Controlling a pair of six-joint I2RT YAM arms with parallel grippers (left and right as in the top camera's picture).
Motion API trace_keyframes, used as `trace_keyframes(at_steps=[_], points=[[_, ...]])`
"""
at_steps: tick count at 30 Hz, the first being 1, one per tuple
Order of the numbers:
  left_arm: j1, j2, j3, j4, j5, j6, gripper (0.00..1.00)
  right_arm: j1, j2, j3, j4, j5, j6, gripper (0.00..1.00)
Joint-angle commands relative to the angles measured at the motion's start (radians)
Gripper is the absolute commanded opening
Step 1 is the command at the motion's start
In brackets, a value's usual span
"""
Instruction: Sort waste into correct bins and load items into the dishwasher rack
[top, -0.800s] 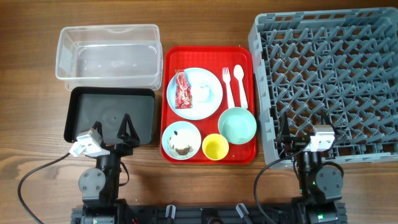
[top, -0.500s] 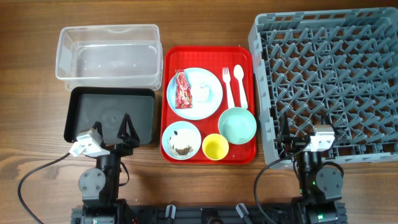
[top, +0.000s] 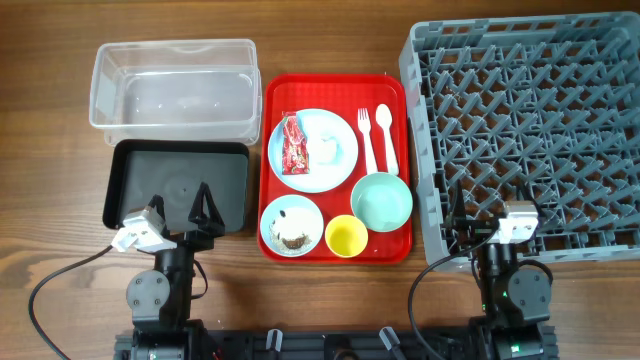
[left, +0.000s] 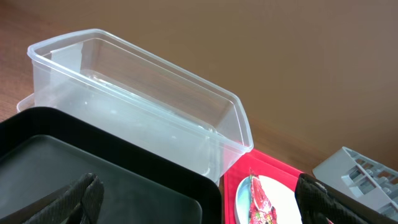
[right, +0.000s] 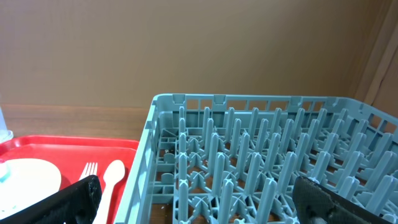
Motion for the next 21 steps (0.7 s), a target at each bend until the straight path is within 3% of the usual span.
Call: trace_keyframes(at_steps=[1,18,21], points=[[0.005,-0.006,-0.006,0.003,0.001,0.005,1.00,-0.004,-0.002,-0.001,0.003,0.006,-0.004,1.00],[0.005,-0.006,-0.006,0.003,0.005,0.004,1.00,-0.004,-0.002,-0.001,0.005,0.005,-0.001,1.00],[0.005,-0.006,-0.006,0.002,0.051,0.004,1.00,-0.004,-0.002,-0.001,0.003,-0.070,-0.001,1.00]])
